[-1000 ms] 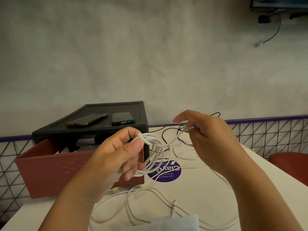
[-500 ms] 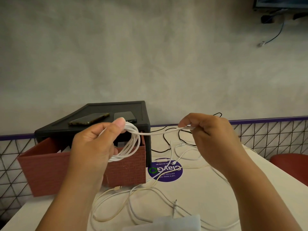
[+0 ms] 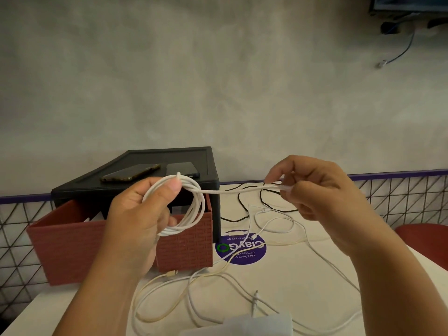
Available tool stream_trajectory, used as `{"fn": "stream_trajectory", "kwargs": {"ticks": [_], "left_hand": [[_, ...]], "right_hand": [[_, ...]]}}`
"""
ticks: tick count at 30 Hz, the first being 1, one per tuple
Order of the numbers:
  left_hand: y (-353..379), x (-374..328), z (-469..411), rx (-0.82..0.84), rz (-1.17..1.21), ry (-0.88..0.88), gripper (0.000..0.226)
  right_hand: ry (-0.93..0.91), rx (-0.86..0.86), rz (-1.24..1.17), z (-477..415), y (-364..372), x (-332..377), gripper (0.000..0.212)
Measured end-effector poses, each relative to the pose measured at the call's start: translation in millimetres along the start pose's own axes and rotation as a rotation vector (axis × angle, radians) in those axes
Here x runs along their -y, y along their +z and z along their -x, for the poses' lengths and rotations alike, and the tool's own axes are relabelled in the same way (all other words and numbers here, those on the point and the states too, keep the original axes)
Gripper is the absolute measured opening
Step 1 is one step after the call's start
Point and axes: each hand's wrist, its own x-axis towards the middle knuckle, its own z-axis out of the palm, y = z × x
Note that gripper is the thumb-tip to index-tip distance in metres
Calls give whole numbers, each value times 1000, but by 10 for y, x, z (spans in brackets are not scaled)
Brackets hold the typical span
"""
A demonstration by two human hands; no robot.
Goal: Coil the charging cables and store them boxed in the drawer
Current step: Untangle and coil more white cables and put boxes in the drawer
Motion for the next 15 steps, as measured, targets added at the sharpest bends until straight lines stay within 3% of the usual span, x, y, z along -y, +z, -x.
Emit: {"fn": "stream_trajectory", "kwargs": {"ticks": [8, 11, 15], "left_hand": [[72, 100, 20, 86, -354, 134, 12], [48, 165, 24, 196, -486, 88, 24], [32, 161, 49, 387, -435, -118, 31]], "right_hand": [[-101, -29, -200, 9, -42, 24, 18], [-122, -83, -198, -7, -46, 8, 17], [-139, -180, -140, -39, -48, -21, 22]]}}
